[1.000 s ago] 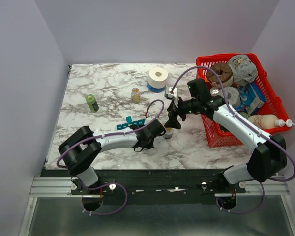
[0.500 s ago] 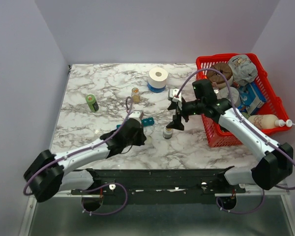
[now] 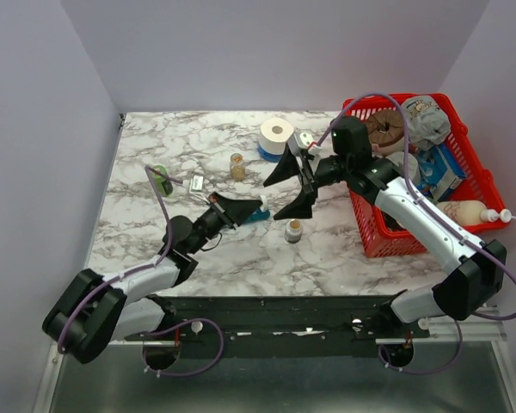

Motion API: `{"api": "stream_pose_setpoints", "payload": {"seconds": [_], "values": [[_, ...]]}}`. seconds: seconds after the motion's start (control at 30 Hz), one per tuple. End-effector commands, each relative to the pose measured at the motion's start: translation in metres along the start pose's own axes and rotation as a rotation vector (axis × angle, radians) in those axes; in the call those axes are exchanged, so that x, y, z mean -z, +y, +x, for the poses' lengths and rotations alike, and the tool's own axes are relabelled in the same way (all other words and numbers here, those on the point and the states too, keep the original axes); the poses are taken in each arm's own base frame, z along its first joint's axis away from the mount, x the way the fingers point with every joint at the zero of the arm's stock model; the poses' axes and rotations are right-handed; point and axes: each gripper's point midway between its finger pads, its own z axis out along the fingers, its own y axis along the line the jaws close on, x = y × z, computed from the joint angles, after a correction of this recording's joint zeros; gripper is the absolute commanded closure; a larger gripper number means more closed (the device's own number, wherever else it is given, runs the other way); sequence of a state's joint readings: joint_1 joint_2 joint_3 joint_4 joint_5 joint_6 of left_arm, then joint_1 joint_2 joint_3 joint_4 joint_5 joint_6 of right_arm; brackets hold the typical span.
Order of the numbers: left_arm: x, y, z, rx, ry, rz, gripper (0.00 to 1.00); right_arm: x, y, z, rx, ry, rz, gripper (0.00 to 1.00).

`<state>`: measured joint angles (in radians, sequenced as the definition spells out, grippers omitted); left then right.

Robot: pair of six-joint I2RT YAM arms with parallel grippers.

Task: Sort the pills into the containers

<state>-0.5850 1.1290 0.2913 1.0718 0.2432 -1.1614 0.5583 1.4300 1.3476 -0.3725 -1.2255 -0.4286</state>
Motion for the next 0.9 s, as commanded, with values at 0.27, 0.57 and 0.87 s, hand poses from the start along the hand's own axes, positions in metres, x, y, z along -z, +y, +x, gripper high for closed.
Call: {"api": "stream_pose_setpoints", "payload": {"seconds": [0.27, 0.57, 0.87], "values": [[0.010, -0.111, -0.056, 0.039, -0.215, 0.485, 1.00, -0.008, -0.024, -0.009, -0.129, -0.066, 0.090, 0.00], [0.018, -0.132, -0.063, 0.043, -0.232, 0.545, 1.00, -0.014, -0.025, 0.007, -0.177, -0.083, 0.071, 0.01], [0.023, -0.140, -0.069, 0.064, -0.250, 0.565, 1.00, -0.020, -0.022, 0.012, -0.254, -0.100, 0.039, 0.06]]}}
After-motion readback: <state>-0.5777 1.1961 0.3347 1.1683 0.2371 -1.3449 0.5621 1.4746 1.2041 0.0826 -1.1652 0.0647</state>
